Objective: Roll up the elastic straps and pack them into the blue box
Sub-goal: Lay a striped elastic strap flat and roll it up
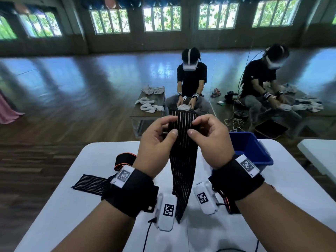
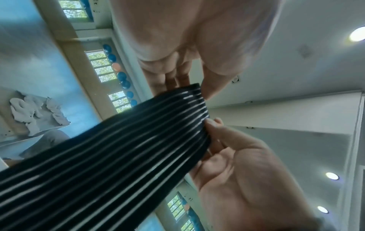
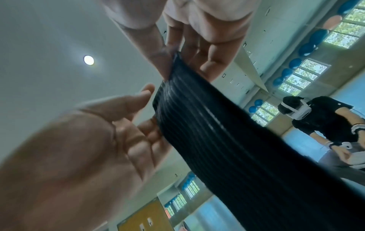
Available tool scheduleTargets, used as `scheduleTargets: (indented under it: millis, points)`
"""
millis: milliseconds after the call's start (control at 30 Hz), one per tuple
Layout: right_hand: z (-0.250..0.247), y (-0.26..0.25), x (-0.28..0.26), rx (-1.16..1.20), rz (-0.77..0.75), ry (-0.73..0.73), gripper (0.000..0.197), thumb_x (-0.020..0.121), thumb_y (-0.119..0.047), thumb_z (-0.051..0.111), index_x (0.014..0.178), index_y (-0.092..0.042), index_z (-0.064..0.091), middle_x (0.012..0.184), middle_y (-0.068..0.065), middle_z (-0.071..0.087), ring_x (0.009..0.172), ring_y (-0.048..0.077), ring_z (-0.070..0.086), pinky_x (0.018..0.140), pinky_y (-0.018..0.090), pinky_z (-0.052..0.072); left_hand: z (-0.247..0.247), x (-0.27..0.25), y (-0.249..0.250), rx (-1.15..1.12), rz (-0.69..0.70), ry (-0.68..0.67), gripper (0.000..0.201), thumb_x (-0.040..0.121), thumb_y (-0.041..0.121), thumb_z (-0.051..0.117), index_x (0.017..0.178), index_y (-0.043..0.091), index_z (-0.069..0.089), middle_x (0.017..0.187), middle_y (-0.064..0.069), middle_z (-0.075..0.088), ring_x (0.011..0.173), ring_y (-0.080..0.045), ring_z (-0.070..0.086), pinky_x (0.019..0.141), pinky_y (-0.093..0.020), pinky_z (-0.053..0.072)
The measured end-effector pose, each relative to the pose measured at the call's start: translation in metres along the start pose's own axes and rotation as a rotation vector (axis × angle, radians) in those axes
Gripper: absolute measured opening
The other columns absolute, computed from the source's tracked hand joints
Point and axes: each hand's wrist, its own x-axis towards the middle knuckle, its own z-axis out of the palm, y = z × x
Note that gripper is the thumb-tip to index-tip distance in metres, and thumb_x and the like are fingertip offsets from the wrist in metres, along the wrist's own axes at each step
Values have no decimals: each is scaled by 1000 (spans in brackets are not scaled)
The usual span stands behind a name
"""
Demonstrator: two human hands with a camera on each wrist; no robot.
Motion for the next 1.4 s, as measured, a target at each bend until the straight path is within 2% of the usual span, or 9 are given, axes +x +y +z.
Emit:
scheduleTargets:
  millis: [167, 267, 467, 600, 700, 933, 1033, 1233, 1400]
  points:
    - [-12, -12, 20, -11, -43, 51, 20, 82, -10, 68, 94, -25, 63, 96, 3, 67, 88, 15, 64, 84, 39, 55, 19, -5, -1, 80, -9, -74, 28, 92, 1, 65, 113, 20, 67, 106, 2, 71, 98, -13, 66, 87, -33, 56]
    - [-16, -15, 25, -6, -27, 72, 21, 84, -10, 66, 96, -26, 58, 99, 2, 65, 89, 14, 63, 87, 41, 54, 34, -5, 5, 66, -21, -104, 40, 87, -8, 67, 117, 19, 62, 110, 1, 68, 101, -10, 65, 85, -27, 55]
    - [-31, -11, 20, 109, 17, 101, 22, 81, -9, 60, 95, -22, 50, 92, 4, 58, 81, 10, 57, 79, 34, 52, 54, -1, 4, 115, -18, -99, 61, 77, -18, 62, 127, 15, 55, 120, -1, 65, 111, -9, 64, 97, -33, 54]
    - [-42, 16, -8, 80, 84, 14, 23, 77, -7, 60, 91, -23, 52, 89, 6, 57, 79, 16, 54, 74, 43, 48, 59, 9, -7, 139, -21, -7, 63, 71, -5, 62, 127, 25, 55, 124, -2, 64, 117, -15, 63, 102, -44, 53]
    - [-48, 42, -35, -104, 140, -171, 28, 76, -2, 68, 88, -26, 58, 87, -5, 60, 77, 12, 56, 73, 37, 48, 61, 19, -19, 141, -69, 30, 65, 72, -3, 63, 129, 27, 55, 126, -3, 64, 115, -15, 65, 96, -41, 57]
    - [-50, 101, -111, -191, 503, -505, 45, 71, 0, 71, 107, -27, 63, 102, 9, 71, 91, 20, 68, 83, 44, 58, 59, 47, -53, 131, -211, 38, 74, 73, -8, 64, 140, 20, 50, 130, -6, 62, 115, -19, 65, 88, -38, 61]
    - [-59, 117, -128, -160, 642, -511, 47, 73, 10, 62, 109, -20, 61, 103, 14, 69, 84, 15, 66, 81, 43, 57, 57, 57, -75, 145, -283, 28, 69, 75, -8, 63, 138, 17, 52, 128, -8, 63, 114, -19, 65, 92, -41, 59]
    - [-69, 143, -151, -97, 820, -452, 43, 66, 3, 59, 103, -20, 63, 97, 25, 69, 78, 29, 65, 79, 57, 55, 51, 68, -117, 281, -359, -5, 48, 84, -9, 62, 128, 10, 61, 119, -11, 68, 103, -18, 68, 90, -33, 59]
    - [-64, 145, -169, -179, 955, -472, 33, 86, 13, 52, 110, -9, 57, 56, -7, 58, 43, 6, 50, 46, 21, 43, 41, 79, -156, 382, -429, -27, 44, 80, -10, 63, 119, 9, 67, 112, -11, 71, 100, -22, 70, 92, -41, 59]
